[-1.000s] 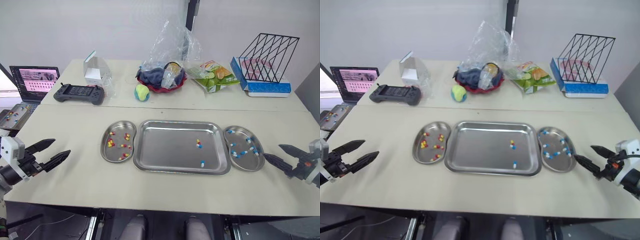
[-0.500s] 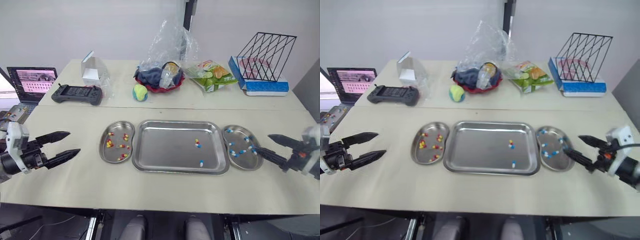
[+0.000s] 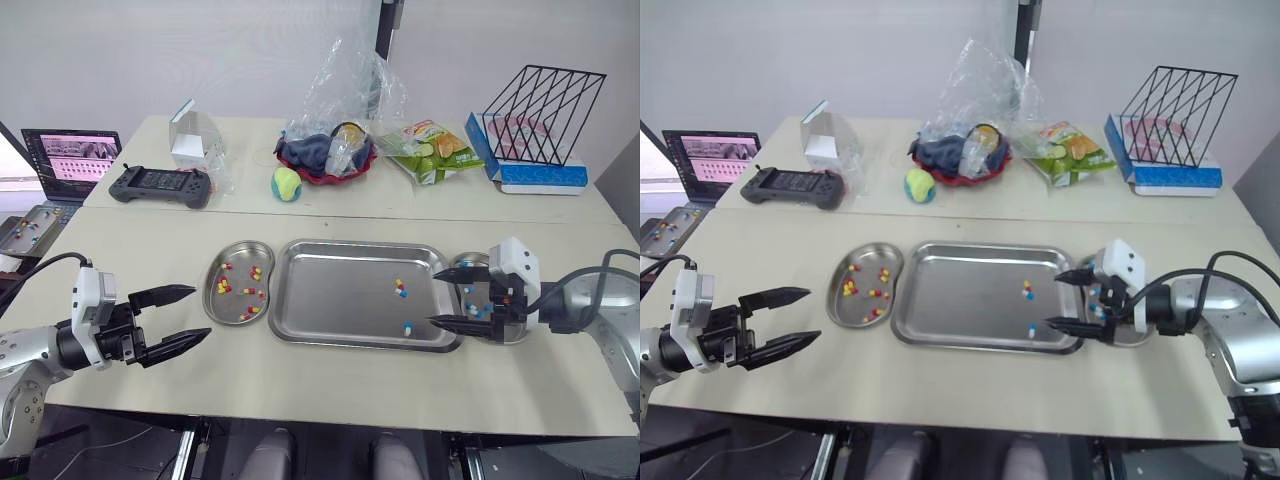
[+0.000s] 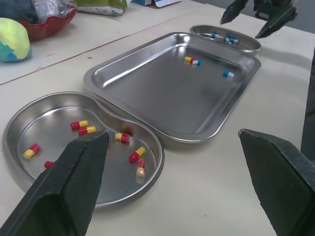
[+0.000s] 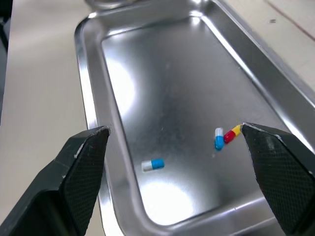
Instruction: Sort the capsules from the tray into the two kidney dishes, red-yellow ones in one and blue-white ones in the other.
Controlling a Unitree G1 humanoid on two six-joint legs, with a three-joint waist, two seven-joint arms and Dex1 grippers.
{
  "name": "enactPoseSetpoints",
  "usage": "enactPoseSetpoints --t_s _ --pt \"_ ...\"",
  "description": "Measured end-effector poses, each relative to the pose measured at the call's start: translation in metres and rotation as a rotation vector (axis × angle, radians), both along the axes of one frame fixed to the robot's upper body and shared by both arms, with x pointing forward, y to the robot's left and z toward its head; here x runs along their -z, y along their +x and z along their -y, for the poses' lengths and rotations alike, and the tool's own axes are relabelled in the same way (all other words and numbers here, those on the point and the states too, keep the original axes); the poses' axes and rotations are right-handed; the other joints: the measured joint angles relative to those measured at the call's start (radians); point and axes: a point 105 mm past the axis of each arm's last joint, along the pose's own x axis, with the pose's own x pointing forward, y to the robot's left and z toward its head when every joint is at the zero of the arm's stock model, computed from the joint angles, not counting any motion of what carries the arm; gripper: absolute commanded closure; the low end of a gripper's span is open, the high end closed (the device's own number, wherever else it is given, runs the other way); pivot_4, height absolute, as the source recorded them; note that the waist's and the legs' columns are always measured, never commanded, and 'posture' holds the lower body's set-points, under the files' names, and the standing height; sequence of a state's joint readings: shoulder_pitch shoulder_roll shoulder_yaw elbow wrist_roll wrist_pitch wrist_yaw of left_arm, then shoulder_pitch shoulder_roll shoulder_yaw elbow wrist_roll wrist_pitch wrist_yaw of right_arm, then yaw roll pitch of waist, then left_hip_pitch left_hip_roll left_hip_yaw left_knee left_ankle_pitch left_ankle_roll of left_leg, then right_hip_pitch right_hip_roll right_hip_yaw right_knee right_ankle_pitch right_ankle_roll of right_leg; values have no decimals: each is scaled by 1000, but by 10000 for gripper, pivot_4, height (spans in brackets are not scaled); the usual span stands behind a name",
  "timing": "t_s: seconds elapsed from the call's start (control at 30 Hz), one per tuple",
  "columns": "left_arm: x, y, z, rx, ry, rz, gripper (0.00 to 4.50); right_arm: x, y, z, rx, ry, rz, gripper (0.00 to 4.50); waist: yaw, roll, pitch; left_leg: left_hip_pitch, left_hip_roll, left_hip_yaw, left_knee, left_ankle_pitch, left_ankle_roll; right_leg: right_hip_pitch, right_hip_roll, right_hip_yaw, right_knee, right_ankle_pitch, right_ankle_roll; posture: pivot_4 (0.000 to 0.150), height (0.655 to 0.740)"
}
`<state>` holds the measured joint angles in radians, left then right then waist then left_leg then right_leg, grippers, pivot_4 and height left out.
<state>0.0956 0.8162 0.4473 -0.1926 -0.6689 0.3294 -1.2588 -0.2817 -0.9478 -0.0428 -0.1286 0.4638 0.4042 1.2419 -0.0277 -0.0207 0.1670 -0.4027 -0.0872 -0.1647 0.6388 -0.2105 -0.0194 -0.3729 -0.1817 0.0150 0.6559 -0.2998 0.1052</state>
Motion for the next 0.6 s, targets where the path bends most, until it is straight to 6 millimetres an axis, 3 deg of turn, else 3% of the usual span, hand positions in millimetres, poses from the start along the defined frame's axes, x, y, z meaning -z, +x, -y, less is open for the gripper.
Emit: enactPoseSetpoints --t_s 0.33,0.5,0.6 --pt "13 -5 18 18 7 -2 779 37 8 -8 -125 -146 -41 0 0 0 0 0 0 0 0 0 0 0 0 0 0 0 0 1500 7391" --pt "19 -7 26 10 -10 -1 0 42 23 -12 -125 -161 -36 14457 -2 0 0 0 0 0 0 0 0 0 0 0 0 0 0 1500 7391" --pt "21 -8 32 15 -23 -1 0 48 25 -18 -150 -170 -32 14457 -2 0 0 0 0 0 0 0 0 0 0 0 0 0 0 1500 7391"
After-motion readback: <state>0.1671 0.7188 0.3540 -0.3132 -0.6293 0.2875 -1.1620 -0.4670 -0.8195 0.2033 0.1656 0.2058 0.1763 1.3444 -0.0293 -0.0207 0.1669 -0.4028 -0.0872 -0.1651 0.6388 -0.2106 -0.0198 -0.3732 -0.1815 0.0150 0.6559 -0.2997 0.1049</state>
